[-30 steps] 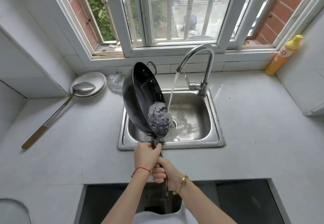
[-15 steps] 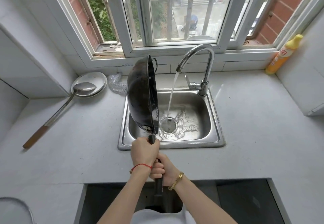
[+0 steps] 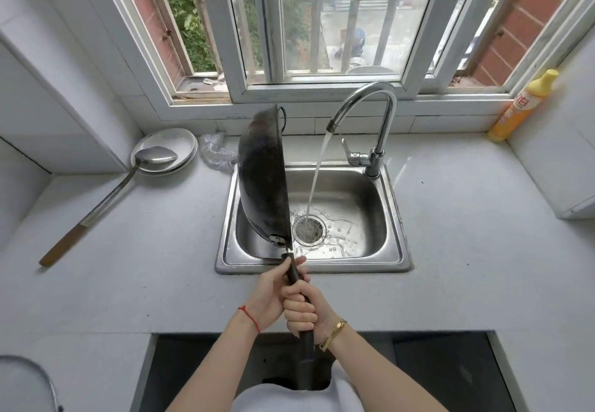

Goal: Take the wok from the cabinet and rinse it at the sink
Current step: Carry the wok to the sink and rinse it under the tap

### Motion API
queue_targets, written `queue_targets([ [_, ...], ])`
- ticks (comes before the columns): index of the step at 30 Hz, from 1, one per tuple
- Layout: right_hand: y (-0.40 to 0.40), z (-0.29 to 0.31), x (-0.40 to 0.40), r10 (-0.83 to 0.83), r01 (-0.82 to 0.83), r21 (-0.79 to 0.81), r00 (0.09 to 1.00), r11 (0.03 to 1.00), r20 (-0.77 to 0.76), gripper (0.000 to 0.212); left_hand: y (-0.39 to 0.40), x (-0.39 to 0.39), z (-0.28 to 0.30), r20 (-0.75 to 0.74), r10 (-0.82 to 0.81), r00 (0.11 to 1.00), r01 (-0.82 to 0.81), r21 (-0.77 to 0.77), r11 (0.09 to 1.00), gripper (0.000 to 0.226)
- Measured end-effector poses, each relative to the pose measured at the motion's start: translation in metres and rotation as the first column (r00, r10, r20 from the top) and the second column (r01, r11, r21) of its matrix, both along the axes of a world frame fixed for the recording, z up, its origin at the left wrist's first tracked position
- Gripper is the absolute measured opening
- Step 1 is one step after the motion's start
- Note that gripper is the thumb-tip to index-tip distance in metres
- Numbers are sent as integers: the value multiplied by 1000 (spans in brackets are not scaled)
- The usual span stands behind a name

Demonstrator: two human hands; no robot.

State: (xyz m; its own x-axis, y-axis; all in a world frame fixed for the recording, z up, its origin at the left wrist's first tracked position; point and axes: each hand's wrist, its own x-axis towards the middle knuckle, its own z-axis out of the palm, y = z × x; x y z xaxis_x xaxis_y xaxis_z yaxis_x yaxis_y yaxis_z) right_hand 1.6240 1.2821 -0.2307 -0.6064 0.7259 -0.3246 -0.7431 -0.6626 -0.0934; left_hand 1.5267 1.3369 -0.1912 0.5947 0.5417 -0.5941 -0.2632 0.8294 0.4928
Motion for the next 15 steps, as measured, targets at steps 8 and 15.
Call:
queue_targets([
  [8, -7, 3, 2, 38, -35, -14, 953, 999, 300, 43, -4, 4, -10, -160, -1, 987, 19, 110, 994, 21],
  [15, -29, 25, 20, 189, -129, -147, 436, 981, 880, 20, -22, 22, -14, -223, 53, 973, -45, 41, 998, 24],
])
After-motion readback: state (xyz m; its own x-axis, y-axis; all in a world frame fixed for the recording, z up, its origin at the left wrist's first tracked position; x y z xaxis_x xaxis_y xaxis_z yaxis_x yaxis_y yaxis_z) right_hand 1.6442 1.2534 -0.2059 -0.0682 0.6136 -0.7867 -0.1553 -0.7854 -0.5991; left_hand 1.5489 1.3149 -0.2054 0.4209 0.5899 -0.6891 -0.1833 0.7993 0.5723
